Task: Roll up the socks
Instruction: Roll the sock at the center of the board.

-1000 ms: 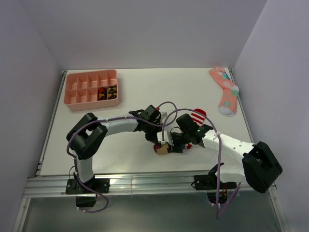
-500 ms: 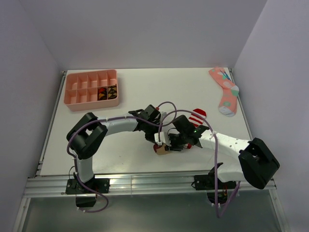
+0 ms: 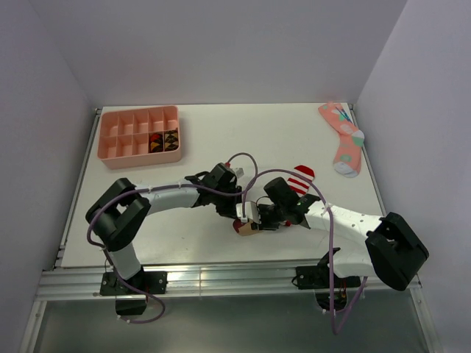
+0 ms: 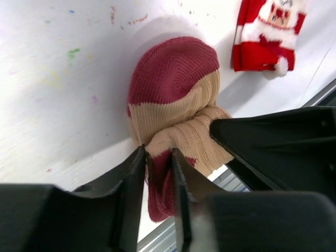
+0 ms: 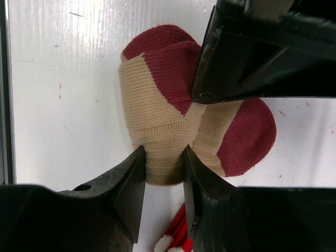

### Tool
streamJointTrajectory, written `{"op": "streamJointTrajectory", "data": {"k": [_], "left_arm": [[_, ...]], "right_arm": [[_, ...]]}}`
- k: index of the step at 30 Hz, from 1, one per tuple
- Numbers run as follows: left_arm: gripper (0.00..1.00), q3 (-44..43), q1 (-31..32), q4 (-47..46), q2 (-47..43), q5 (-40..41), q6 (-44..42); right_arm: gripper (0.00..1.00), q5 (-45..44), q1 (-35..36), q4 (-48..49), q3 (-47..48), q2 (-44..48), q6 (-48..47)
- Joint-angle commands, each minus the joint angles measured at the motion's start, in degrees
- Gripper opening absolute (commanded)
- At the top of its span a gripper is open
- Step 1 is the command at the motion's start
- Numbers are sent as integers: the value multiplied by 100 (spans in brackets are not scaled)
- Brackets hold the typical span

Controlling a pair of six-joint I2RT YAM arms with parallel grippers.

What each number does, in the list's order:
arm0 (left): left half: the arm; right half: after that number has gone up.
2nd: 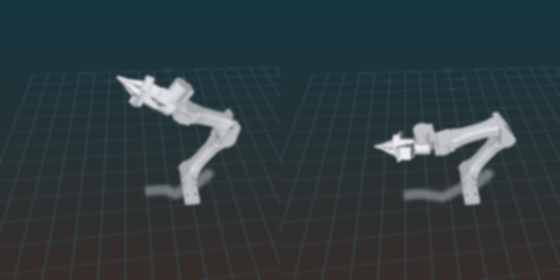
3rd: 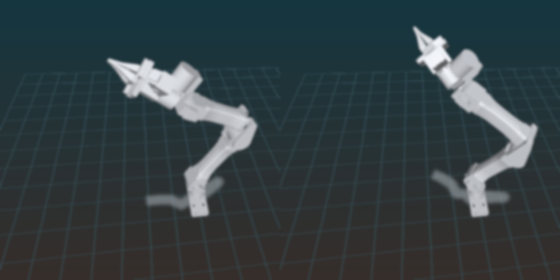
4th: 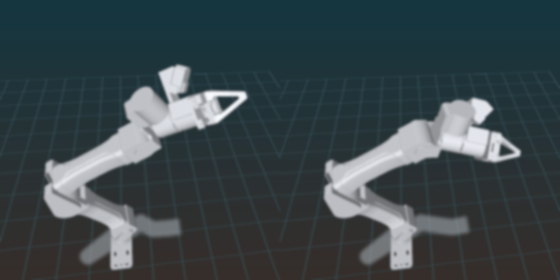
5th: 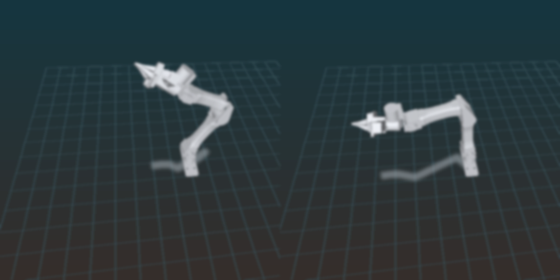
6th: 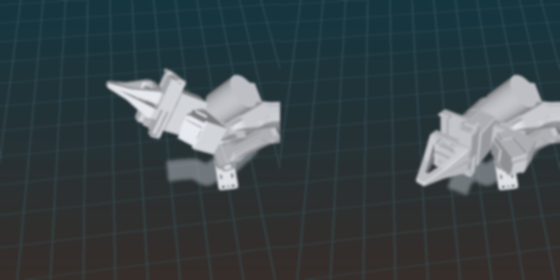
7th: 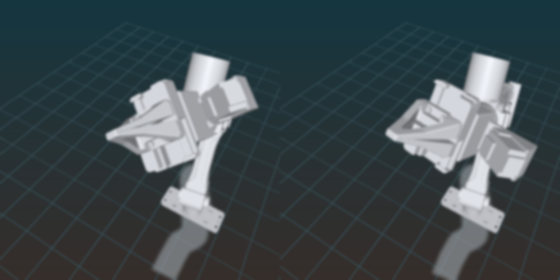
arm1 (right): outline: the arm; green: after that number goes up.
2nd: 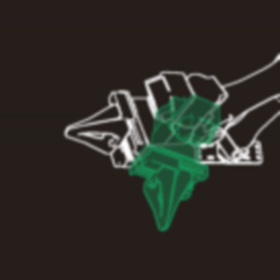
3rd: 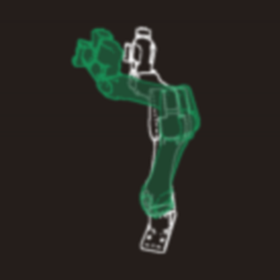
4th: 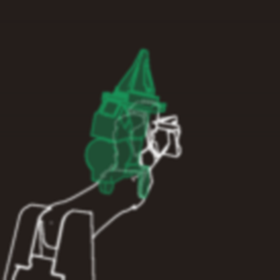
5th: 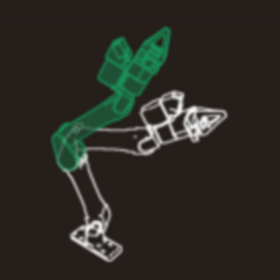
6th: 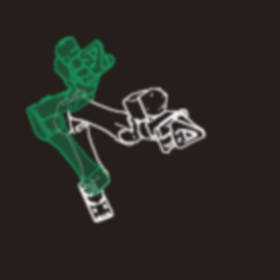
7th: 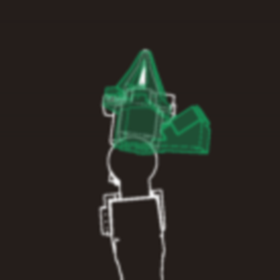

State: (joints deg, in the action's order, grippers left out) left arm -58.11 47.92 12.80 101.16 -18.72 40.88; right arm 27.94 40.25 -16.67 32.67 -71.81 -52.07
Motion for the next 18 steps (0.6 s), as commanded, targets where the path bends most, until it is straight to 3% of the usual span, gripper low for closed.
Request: {"op": "streamJointTrajectory", "data": {"k": [1, 8, 18], "left_arm": [[32, 133, -46, -356, -457, 412, 262], [43, 238, -204, -708, -484, 826, 175], [47, 19, -319, -1113, 210, 423, -274]], "right_arm": [[20, -412, 18, -82, -155, -123, 4], [20, -439, 18, -82, -217, -79, 22], [19, -456, 27, -109, -217, -61, 48]]}}
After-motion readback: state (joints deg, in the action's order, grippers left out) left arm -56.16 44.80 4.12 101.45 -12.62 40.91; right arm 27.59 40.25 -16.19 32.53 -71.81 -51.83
